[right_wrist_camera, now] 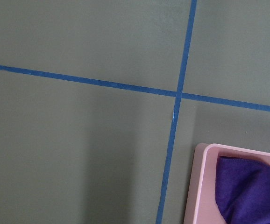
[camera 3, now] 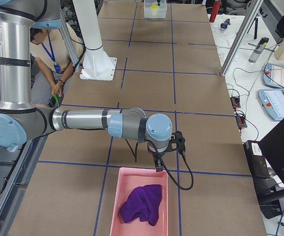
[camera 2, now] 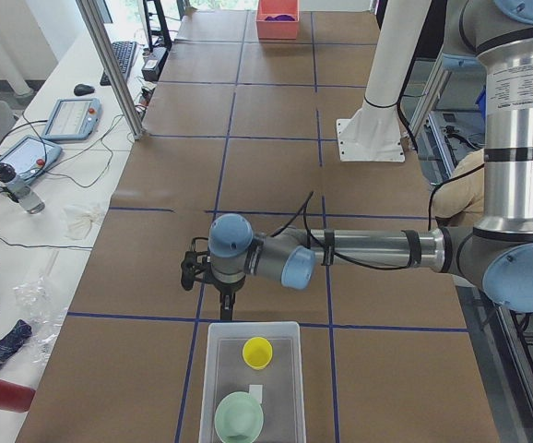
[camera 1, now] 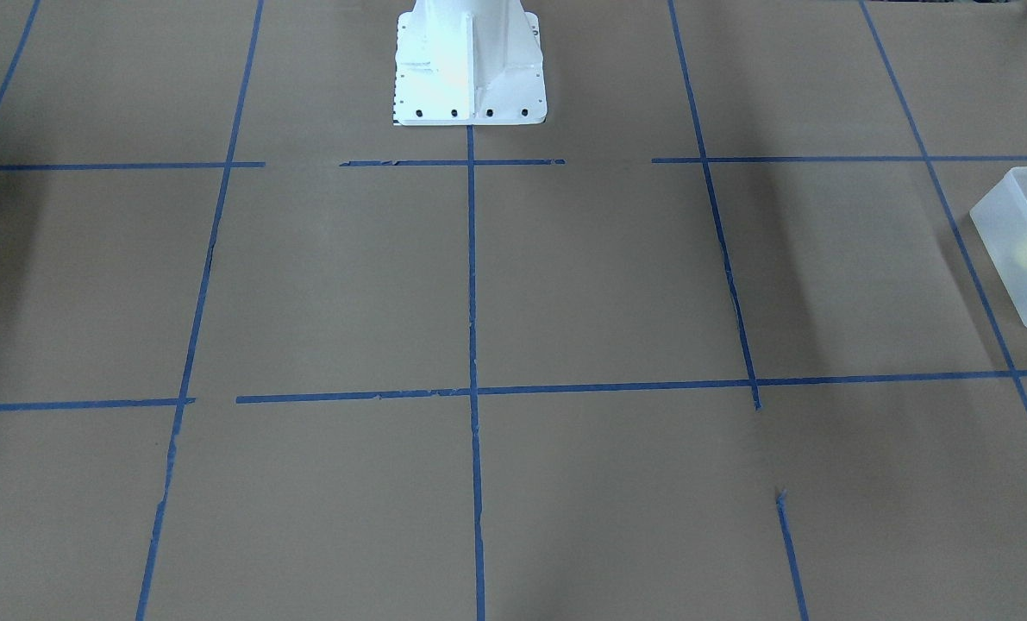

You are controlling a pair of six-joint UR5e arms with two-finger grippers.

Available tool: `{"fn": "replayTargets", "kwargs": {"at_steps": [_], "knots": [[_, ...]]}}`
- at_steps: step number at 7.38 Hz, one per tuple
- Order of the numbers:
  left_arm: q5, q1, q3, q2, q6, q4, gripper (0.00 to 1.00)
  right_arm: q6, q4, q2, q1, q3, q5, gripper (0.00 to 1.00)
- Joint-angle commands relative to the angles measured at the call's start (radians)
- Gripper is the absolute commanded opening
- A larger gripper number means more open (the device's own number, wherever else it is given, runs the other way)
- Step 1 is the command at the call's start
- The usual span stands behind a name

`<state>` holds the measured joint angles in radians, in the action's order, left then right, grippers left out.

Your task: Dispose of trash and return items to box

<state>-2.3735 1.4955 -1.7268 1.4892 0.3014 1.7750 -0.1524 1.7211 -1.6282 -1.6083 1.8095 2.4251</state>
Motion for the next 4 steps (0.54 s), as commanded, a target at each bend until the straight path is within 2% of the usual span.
{"fn": "replayTargets", "kwargs": {"at_steps": [1,2,3,4], "knots": [[-0.009,-0.015,-0.235,0.022,-0.022,-0.234,1.00,0.031,0.000,0.002,0.047,0.014,-0.018,1.00],[-0.007,-0.008,-0.244,0.025,-0.204,-0.308,1.00,0.057,0.000,0.004,0.054,0.016,-0.026,1.00],[0.035,0.003,-0.234,0.046,-0.331,-0.419,1.00,0.065,0.000,0.002,0.074,0.010,-0.029,1.00],[0.102,0.044,-0.232,0.066,-0.358,-0.452,1.00,0.065,0.000,0.001,0.074,0.019,-0.027,1.00]]}}
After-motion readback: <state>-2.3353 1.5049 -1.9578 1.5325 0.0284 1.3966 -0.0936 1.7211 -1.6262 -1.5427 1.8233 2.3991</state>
